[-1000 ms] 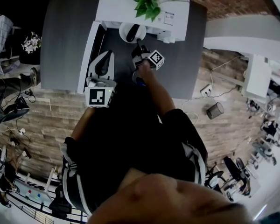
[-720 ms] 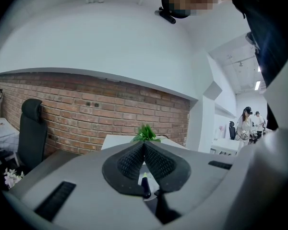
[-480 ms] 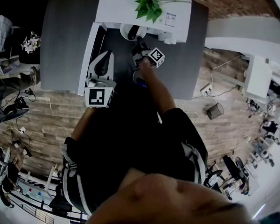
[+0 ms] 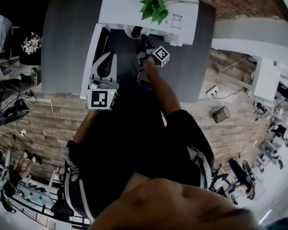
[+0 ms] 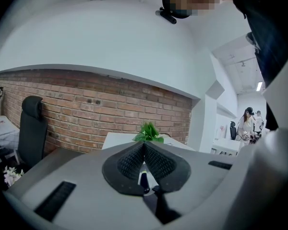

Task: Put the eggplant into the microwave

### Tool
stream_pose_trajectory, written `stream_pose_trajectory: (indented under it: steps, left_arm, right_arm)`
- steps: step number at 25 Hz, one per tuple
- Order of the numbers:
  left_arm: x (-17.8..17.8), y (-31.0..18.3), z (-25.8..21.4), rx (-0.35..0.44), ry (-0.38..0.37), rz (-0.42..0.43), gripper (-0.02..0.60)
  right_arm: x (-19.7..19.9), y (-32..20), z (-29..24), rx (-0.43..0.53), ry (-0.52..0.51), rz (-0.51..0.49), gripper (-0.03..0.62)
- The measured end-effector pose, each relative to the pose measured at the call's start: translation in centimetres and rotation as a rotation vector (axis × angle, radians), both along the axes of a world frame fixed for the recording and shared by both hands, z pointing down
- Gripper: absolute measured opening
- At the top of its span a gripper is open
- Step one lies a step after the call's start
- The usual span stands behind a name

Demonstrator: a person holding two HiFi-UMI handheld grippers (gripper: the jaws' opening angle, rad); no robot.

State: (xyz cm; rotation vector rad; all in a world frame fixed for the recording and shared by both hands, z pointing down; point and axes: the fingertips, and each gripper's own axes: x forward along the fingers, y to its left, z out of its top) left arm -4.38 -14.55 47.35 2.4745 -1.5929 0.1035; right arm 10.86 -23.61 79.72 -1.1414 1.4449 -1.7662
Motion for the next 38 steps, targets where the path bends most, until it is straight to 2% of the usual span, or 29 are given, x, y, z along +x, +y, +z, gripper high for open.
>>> stream_pose_trajectory:
  steps: [21,24,28,33,38]
  left_arm:
    - [-0.1,-0.4,0.3,0.002,0.012,0.016,0.037]
    - [0.0,-0.3,0.3,-0.002,0.016,0.015,0.037]
    - [-0.1,-0.3,0.2,-0.002,0.02,0.017,0.037]
    - [0.1,-0.3,-0.1,0.013,0.032,0.02,0.037]
    - [-0.1,-0.1,-0.1,0.008,0.032,0.025,0.037]
  right_arm:
    - [-0.2,-1.9,0.2,-0.015,-0.027,0.005,0.043]
    - [0.0,-1.9,0.3,-0.016,-0.037,0.01,0.119]
    - [0.4,-1.8,0.2,-0.016,-0.019,0.021,0.127]
    - [1.4,-1.1,-0.2,-0.022,0.104,0.024,0.127]
    - [1.5,-0.7,-1.1,0.057,0.305,-0.044,0.123]
